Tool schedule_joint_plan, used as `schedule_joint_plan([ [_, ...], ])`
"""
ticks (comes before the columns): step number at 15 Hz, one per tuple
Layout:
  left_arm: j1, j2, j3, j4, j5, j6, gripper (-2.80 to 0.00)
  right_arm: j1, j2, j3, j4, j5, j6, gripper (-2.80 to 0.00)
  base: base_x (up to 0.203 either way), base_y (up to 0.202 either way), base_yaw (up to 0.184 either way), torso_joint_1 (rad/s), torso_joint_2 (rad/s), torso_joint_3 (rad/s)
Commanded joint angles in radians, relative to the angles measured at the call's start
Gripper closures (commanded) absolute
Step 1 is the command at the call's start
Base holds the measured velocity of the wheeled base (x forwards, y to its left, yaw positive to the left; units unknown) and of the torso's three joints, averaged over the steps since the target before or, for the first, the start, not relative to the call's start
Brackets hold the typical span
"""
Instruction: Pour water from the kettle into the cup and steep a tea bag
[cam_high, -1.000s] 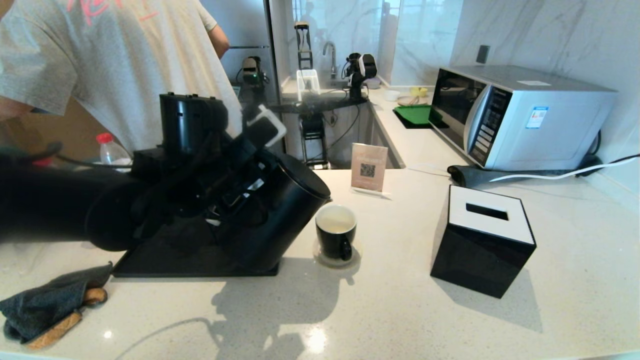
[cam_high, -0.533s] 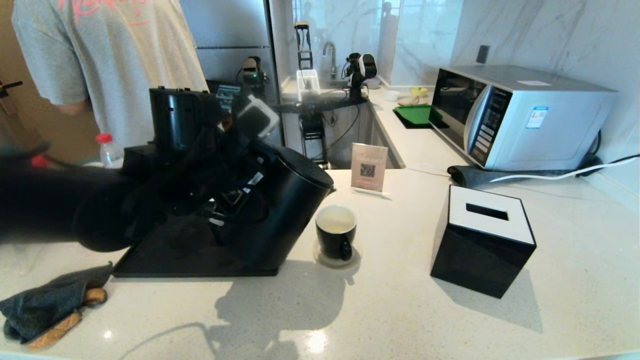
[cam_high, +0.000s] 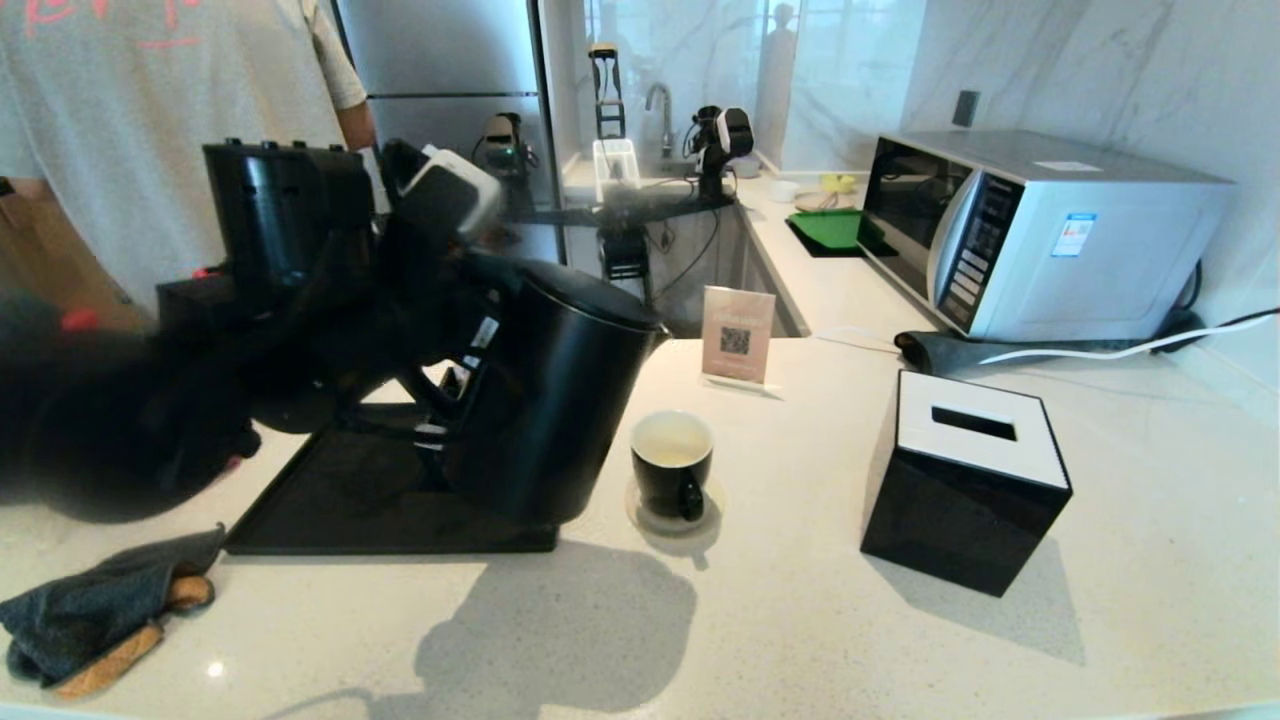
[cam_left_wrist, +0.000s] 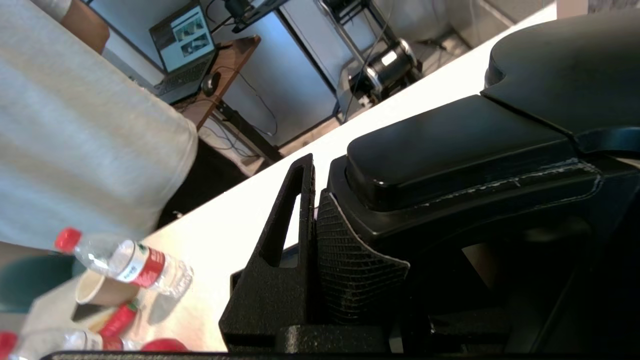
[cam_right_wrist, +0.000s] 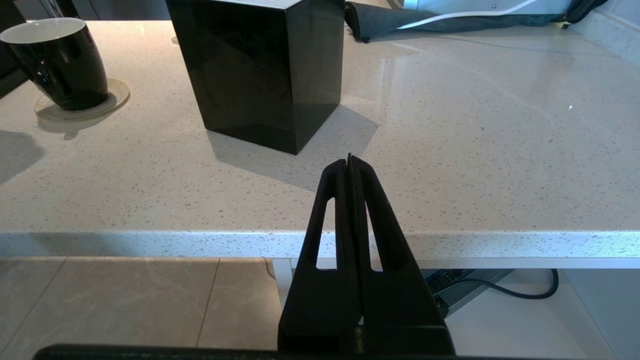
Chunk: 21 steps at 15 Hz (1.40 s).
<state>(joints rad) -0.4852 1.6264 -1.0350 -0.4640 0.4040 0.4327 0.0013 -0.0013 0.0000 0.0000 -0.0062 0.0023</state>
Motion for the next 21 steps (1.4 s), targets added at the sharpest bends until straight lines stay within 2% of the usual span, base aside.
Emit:
schedule_joint_plan([
  [1, 0.034, -0.105, 0.041, -0.002, 0.002, -0.015, 0.00, 0.000, 0.001, 0.000, 0.000, 0.000, 0.001, 0.00, 0.000, 0.000, 0.000, 0.000, 0.00, 0.000],
  [4, 0.144, -0.232, 0.109, -0.002, -0.007, -0.025, 0.00, 0.000, 0.001, 0.000, 0.000, -0.001, -0.001, 0.00, 0.000, 0.000, 0.000, 0.000, 0.00, 0.000],
  [6, 0.257, -0.302, 0.155, -0.002, -0.064, -0.029, 0.00, 0.000, 0.001, 0.000, 0.000, 0.000, 0.001, 0.00, 0.000, 0.000, 0.000, 0.000, 0.00, 0.000],
  [10, 0.506, -0.379, 0.236, -0.002, -0.244, -0.086, 0.00, 0.000, 0.001, 0.000, 0.000, 0.000, 0.001, 0.00, 0.000, 0.000, 0.000, 0.000, 0.00, 0.000],
  [13, 0.699, -0.388, 0.280, -0.003, -0.436, -0.107, 0.00, 0.000, 0.001, 0.000, 0.000, 0.000, 0.001, 0.00, 0.000, 0.000, 0.000, 0.000, 0.00, 0.000],
  [16, 0.874, -0.384, 0.348, -0.033, -0.597, -0.109, 0.00, 0.000, 0.001, 0.000, 0.000, 0.000, 0.000, 0.00, 0.000, 0.000, 0.000, 0.000, 0.00, 0.000],
  [18, 0.927, -0.356, 0.421, -0.174, -0.642, -0.116, 0.00, 0.000, 0.001, 0.000, 0.000, 0.000, 0.001, 0.00, 0.000, 0.000, 0.000, 0.000, 0.00, 0.000],
  [21, 0.942, -0.279, 0.449, -0.323, -0.652, -0.154, 0.00, 0.000, 0.001, 0.000, 0.000, 0.000, -0.001, 0.00, 0.000, 0.000, 0.000, 0.000, 0.00, 0.000],
])
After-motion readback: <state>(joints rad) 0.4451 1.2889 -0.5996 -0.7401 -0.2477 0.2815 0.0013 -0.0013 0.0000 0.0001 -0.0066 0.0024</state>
